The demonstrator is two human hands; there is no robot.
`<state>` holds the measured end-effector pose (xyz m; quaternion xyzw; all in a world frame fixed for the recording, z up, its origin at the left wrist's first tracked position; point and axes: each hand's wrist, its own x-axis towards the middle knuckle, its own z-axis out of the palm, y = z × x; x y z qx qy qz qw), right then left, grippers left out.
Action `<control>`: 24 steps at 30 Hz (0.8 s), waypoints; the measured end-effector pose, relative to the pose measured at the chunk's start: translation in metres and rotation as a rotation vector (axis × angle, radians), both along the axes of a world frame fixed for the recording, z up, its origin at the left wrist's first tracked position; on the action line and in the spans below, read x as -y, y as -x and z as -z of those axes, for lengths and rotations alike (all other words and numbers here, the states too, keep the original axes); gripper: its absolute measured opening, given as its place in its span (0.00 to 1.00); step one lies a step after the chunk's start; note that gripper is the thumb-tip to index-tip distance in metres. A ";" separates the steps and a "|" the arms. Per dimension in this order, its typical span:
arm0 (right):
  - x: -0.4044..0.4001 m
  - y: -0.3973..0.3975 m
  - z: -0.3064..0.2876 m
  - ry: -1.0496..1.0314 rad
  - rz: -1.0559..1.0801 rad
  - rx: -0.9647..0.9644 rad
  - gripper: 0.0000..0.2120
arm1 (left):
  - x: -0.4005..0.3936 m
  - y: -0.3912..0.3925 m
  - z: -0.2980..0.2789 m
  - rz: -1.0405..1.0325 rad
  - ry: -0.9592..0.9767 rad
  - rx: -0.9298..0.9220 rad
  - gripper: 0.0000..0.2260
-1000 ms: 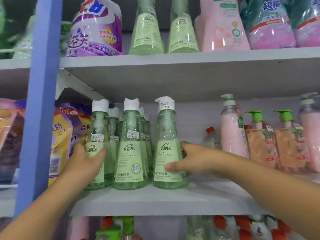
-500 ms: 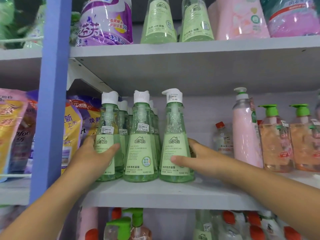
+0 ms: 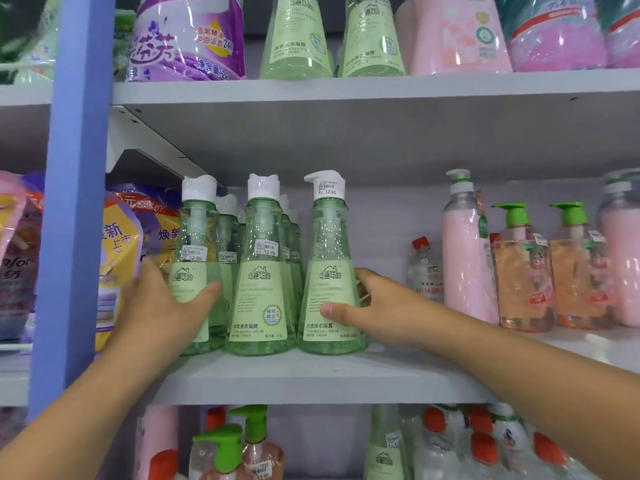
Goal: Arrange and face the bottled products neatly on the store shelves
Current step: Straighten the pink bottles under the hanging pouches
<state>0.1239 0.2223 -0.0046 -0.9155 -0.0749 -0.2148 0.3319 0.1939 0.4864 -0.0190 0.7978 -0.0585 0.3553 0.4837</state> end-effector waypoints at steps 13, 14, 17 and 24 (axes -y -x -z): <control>0.252 0.147 -0.046 -0.055 0.723 0.385 0.24 | 0.278 0.095 -0.047 0.580 -0.171 0.101 0.35; 0.267 0.152 -0.045 -0.054 0.759 0.346 0.25 | 0.295 0.091 -0.053 0.564 -0.188 0.029 0.38; 0.304 0.153 -0.045 -0.072 0.808 0.261 0.25 | 0.333 0.071 -0.063 0.540 -0.158 -0.101 0.36; 0.349 0.092 -0.053 -0.129 0.867 0.194 0.35 | 0.356 0.022 -0.033 0.518 -0.195 -0.174 0.22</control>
